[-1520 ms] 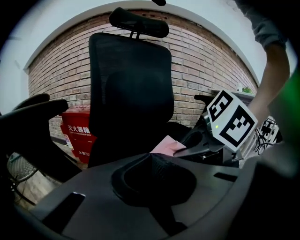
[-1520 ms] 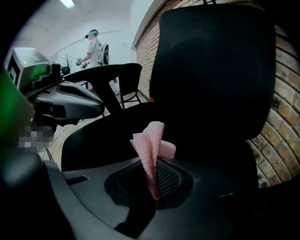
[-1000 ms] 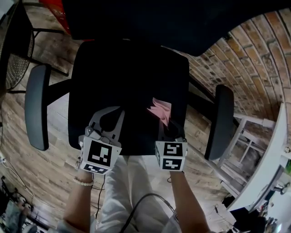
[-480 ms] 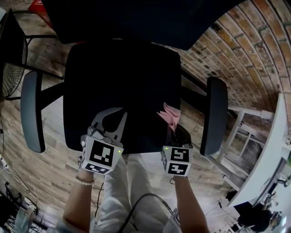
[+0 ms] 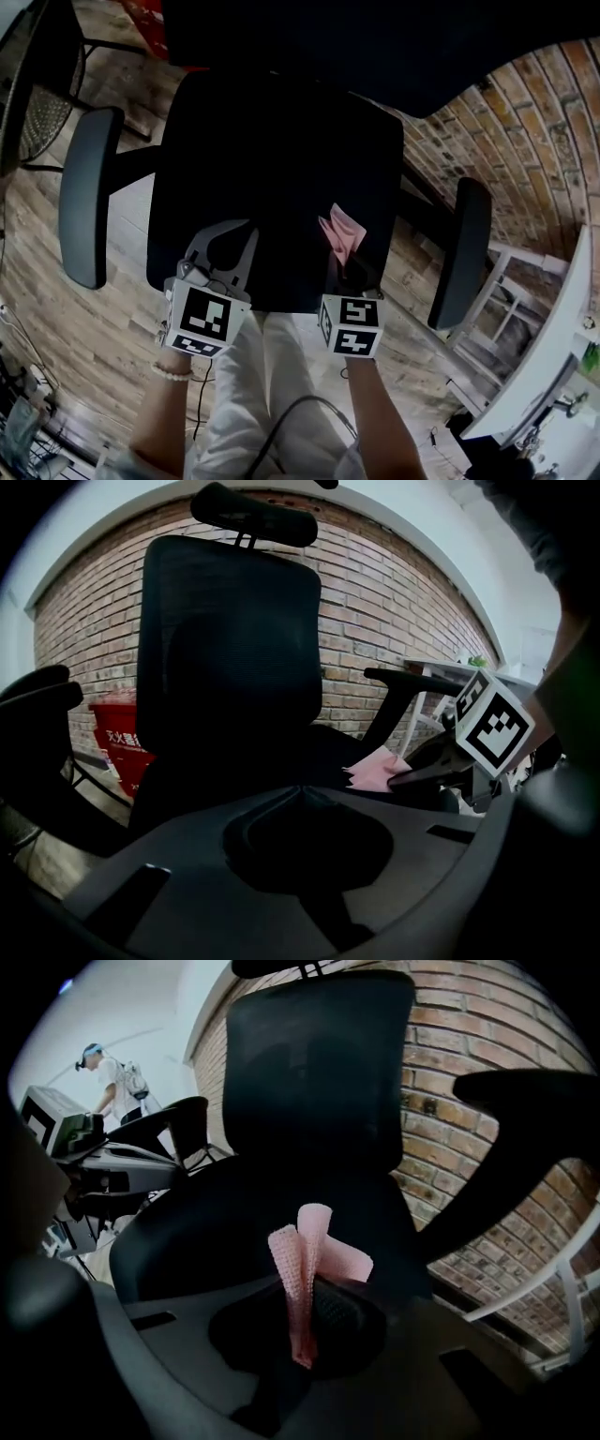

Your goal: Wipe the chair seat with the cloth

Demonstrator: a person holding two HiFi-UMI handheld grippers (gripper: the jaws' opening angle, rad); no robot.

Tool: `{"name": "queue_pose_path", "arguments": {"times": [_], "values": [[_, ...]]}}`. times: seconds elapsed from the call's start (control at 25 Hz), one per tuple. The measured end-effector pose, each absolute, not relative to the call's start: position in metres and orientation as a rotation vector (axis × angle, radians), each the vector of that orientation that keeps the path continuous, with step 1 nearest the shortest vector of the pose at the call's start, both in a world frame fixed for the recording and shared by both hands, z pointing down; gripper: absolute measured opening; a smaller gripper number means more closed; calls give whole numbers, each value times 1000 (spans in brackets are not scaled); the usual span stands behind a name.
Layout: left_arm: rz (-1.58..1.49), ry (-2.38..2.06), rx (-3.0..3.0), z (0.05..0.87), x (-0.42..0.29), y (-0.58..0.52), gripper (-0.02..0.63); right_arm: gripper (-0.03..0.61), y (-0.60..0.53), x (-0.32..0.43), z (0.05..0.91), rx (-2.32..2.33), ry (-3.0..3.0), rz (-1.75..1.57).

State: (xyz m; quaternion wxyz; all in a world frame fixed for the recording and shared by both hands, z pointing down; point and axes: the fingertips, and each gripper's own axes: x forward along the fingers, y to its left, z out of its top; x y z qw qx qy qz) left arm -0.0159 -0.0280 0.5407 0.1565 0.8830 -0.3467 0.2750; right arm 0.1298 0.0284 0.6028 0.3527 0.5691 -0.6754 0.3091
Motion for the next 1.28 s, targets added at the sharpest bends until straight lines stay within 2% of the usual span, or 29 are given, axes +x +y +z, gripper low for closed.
{"name": "queue_pose_path", "arguments": {"times": [0.72,1.08,1.28], "values": [[727,-1317,2281,530,-138,13,18,55,10,-52,608,1023,-2067,705],[734,-1405,2239,515,-170,26,18,56,23,-121,600,826,-2179,664],[747,-1410,2232,509,-175,30,18,56,34,-135,594,766,-2196,678]]}}
